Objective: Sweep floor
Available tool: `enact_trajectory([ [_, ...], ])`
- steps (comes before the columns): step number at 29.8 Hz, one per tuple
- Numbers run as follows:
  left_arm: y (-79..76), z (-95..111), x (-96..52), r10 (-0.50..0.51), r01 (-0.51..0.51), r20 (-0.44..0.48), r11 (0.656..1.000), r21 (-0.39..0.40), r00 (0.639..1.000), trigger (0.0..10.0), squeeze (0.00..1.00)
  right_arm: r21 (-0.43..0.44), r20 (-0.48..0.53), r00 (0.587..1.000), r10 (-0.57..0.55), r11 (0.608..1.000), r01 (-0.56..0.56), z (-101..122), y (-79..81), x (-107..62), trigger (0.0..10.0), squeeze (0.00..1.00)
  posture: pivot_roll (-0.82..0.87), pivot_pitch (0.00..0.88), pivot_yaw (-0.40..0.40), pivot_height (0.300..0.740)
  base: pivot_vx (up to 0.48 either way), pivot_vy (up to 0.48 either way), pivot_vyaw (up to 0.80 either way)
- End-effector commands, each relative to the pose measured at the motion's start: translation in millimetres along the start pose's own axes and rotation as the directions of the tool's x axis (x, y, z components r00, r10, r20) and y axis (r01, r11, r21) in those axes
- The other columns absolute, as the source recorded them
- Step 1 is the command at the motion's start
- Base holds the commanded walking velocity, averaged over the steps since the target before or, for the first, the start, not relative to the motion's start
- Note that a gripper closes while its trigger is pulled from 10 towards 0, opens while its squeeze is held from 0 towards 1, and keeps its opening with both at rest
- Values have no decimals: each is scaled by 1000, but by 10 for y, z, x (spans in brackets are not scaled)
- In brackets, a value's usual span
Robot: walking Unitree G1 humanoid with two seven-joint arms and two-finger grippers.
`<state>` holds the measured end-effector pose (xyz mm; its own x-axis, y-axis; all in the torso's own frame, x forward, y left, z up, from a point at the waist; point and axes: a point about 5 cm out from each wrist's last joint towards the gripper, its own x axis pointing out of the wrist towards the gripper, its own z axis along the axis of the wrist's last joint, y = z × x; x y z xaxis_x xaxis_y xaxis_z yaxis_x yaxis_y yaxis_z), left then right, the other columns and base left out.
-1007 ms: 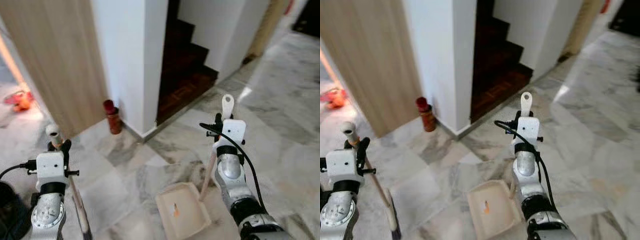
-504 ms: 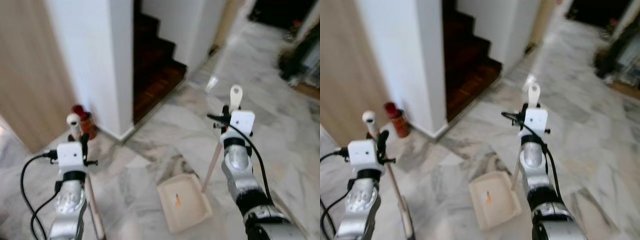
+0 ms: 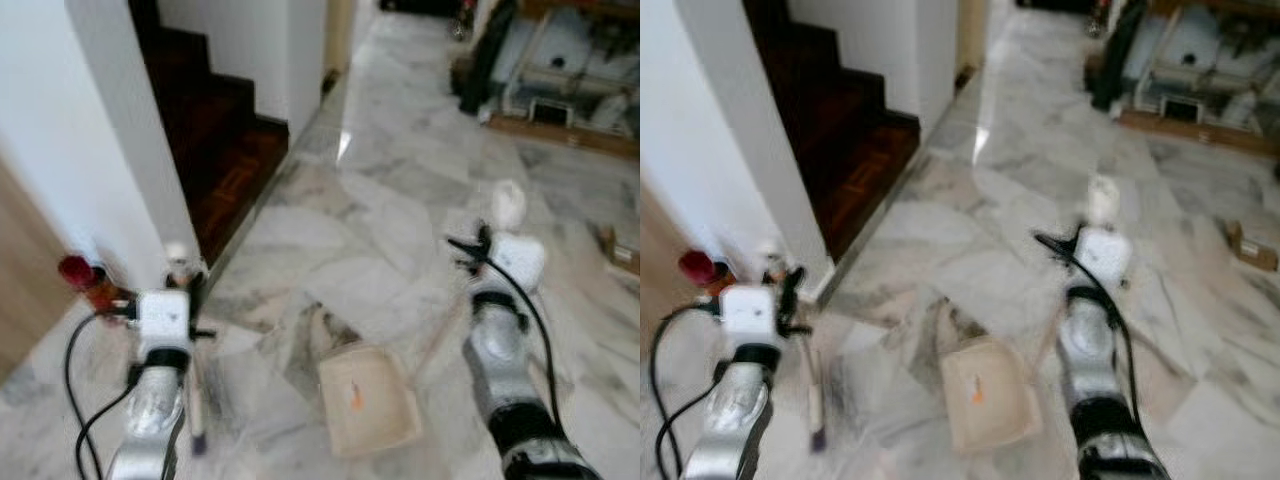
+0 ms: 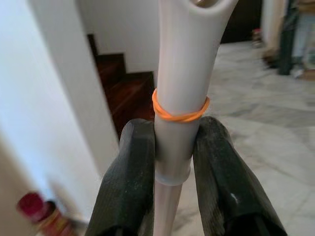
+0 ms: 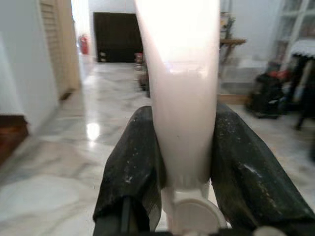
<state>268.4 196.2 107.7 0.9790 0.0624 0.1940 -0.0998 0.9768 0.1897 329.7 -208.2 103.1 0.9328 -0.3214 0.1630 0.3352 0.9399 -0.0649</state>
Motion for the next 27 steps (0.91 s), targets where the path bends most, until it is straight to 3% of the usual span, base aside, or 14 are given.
enact_trajectory([
  [1,44,26,34,11,-11,10,1000,-8,1000,10000,0,26,62,998,32,999,-34,160,145,40,10000,0,102,0,-14,740,0,0,-788],
  [8,60,-3,52,71,-71,6,997,-14,997,10000,0,29,53,994,91,995,-92,187,253,73,10000,0,130,0,-37,740,0,0,-788],
  [16,-40,39,71,-16,16,12,1000,-19,1000,10000,0,62,51,997,61,996,-64,184,307,48,10000,0,141,0,14,740,0,0,-788],
  [21,-40,23,62,-16,16,4,1000,-15,1000,10000,0,74,49,993,105,991,-109,159,394,-22,10000,0,131,0,14,740,0,0,0],
  [27,-88,28,84,-19,19,1,1000,-18,1000,10000,0,58,46,991,128,990,-130,150,386,-24,10000,0,124,0,12,740,0,0,0],
])
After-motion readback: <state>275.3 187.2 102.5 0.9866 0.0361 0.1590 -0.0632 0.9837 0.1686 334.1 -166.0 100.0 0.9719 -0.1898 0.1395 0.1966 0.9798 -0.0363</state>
